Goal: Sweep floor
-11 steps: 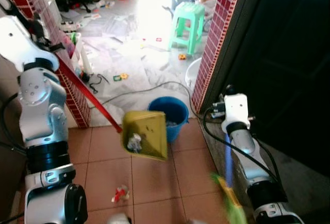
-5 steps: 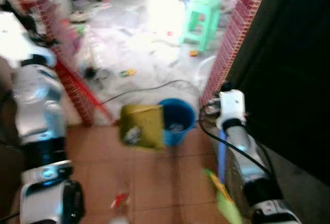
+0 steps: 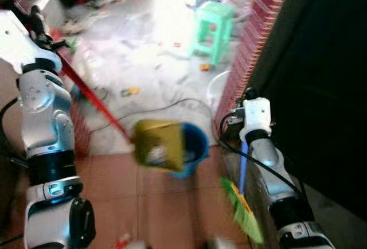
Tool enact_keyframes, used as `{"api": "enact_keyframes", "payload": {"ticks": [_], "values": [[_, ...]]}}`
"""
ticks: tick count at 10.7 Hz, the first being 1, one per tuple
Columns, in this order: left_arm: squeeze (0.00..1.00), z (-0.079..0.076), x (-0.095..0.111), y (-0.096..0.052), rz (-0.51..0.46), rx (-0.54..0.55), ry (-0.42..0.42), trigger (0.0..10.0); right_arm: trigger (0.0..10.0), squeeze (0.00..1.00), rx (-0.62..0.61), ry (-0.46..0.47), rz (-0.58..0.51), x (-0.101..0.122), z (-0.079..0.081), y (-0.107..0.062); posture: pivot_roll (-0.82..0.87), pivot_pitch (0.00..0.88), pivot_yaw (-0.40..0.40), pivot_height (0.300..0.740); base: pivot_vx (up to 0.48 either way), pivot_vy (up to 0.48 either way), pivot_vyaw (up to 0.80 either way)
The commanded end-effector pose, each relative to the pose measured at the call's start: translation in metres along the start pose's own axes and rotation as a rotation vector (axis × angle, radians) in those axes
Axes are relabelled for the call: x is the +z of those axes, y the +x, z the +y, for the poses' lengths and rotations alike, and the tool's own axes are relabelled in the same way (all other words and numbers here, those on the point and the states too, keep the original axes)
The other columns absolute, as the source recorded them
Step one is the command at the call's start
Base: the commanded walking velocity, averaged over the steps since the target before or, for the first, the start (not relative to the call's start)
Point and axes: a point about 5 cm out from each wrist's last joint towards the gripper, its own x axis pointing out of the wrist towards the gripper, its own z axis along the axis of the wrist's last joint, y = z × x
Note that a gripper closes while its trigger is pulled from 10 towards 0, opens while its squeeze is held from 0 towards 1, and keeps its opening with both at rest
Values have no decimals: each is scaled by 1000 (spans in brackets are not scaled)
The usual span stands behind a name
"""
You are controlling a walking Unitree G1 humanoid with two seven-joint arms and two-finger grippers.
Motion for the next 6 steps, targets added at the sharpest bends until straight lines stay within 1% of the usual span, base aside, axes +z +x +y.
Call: {"api": "enact_keyframes", "payload": {"ticks": [1,2,5,6], "values": [[0,-10,17,4,-84,-21,-52,10000,10000,0,-18,-28,1,-1,-10,-1,-60,0,-10,740,334,0,0],[0,-8,19,5,-91,-15,-50,10000,10000,0,-17,-30,4,-2,-10,-2,-60,0,-11,740,334,0,0],[0,-8,19,6,-94,-14,-49,10000,10000,0,-17,-31,5,-2,-10,-2,-60,0,-11,740,480,0,0],[0,-7,21,7,-106,-11,-37,10000,10000,0,-10,-36,11,-3,-9,-2,-58,0,-13,740,0,0,0]]}}
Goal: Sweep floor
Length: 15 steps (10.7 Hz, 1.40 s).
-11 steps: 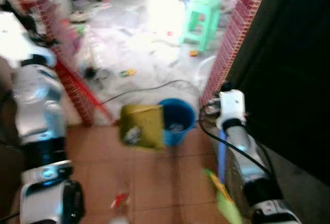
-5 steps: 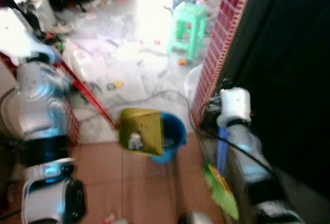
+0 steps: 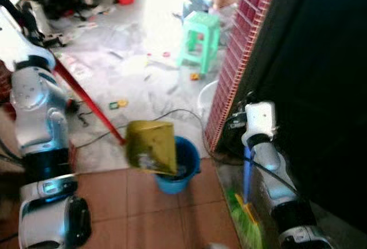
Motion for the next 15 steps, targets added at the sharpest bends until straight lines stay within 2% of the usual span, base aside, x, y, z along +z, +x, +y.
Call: {"api": "enact_keyframes", "payload": {"ticks": [1,2,3,5,8,9,11,12,14,15], "values": [[0,-2,25,5,-133,-15,1,10000,10000,0,15,-7,-43,10,3,5,-57,0,-14,740,0,0,0],[0,-10,26,2,-158,-57,40,10000,10000,0,17,-7,-42,10,3,5,-56,0,-18,740,0,0,0],[0,-16,23,-1,-157,-77,44,10000,10000,0,19,-7,-42,10,4,5,-56,0,-19,740,0,0,0],[0,-33,20,-7,-201,-161,126,10000,10000,0,17,-8,-43,10,3,5,-62,0,-19,740,0,0,0],[0,-63,10,-13,-215,-243,118,10000,10000,0,12,-6,-43,10,4,4,-69,0,-18,740,0,0,0],[0,-81,5,-20,-240,-305,137,10000,10000,0,9,-5,-42,11,3,4,-83,0,-15,740,0,0,0],[0,-100,-2,-31,-242,-358,117,10000,10000,0,7,-7,-43,11,3,3,-91,0,-15,740,0,0,0],[0,-117,-4,-42,-251,-409,93,10000,10000,0,5,-6,-40,10,2,2,-94,0,-16,740,0,0,0],[0,-149,-1,-63,-316,-569,79,10000,10000,0,8,-6,-39,10,4,2,-93,0,-17,740,0,0,0],[0,-165,-4,-77,-323,-690,61,10000,10000,0,10,-4,-40,10,4,3,-91,0,-19,740,0,0,0]]}}
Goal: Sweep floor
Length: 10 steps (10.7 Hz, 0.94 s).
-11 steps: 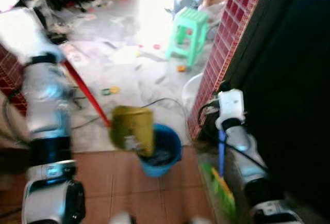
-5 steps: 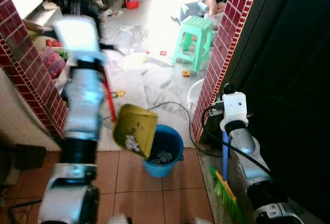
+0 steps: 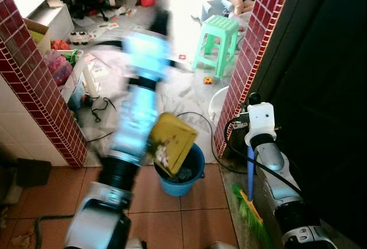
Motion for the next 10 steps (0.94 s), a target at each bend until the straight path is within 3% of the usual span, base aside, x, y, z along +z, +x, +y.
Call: {"api": "enact_keyframes", "payload": {"ticks": [1,3,5,8,10], "values": [[0,-20,13,4,-77,-139,-31,10000,10000,0,-16,-5,-24,7,-3,2,-92,0,-19,740,0,0,0],[0,-59,13,-11,-60,-392,-74,10000,10000,0,-20,-3,-24,7,-3,2,-95,0,-14,740,0,0,0],[0,-69,9,-19,-46,-486,-42,10000,10000,0,-19,-3,-23,7,-3,2,-93,0,-16,740,0,0,0],[0,-63,13,-19,-89,-522,56,10000,10000,0,-18,-8,-25,7,-3,3,-92,0,-17,740,0,0,0],[0,-51,18,-9,-97,-453,44,10000,10000,0,-19,-8,-25,7,-3,4,-94,0,-17,740,0,0,0]]}}
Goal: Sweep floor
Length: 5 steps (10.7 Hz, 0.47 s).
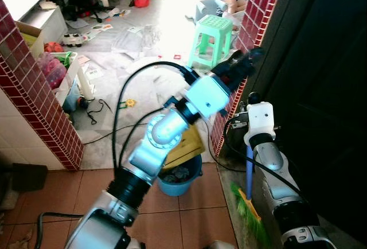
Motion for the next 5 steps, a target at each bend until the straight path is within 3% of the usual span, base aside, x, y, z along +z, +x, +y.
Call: {"api": "enact_keyframes", "payload": {"ticks": [1,3,4,5], "values": [[0,24,28,12,-114,69,117,10000,10000,0,-15,-12,-21,6,-4,4,-95,0,-18,740,0,0,0],[0,82,56,14,-169,317,280,10000,10000,0,-12,-12,-21,5,-4,4,-77,0,-24,740,0,0,0],[0,114,68,7,-174,428,361,10000,10000,0,-9,-11,-22,6,-3,6,-69,0,-28,740,0,0,0],[0,129,65,0,-124,464,414,10000,10000,0,-5,-9,-24,6,-2,7,-62,0,-30,740,0,0,0]]}}
